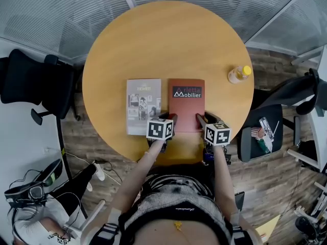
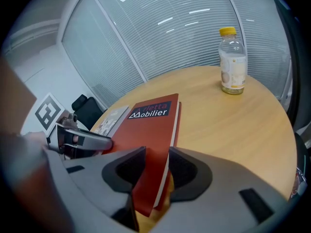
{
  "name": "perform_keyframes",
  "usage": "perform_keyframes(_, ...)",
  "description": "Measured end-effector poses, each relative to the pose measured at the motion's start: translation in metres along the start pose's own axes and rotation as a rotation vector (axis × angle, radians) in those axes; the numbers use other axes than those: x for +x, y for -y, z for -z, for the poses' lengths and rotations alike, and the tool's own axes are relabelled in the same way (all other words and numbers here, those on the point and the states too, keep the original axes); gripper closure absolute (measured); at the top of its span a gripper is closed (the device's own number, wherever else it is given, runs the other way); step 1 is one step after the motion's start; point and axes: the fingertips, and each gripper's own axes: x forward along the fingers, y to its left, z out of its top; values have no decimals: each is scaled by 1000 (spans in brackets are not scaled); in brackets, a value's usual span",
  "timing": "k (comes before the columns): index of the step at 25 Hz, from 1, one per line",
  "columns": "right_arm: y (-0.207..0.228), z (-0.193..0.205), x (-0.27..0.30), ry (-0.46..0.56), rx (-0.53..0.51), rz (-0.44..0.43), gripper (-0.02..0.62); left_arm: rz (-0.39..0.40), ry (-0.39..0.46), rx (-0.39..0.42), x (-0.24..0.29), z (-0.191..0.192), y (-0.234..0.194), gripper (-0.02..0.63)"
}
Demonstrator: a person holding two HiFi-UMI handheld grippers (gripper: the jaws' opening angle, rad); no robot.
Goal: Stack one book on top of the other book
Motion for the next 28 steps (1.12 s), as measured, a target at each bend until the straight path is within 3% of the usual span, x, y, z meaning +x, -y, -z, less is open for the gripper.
perform_keyframes(28, -7, -7, -38, 18, -64, 26, 442, -34, 72, 1, -27, 0, 30, 456)
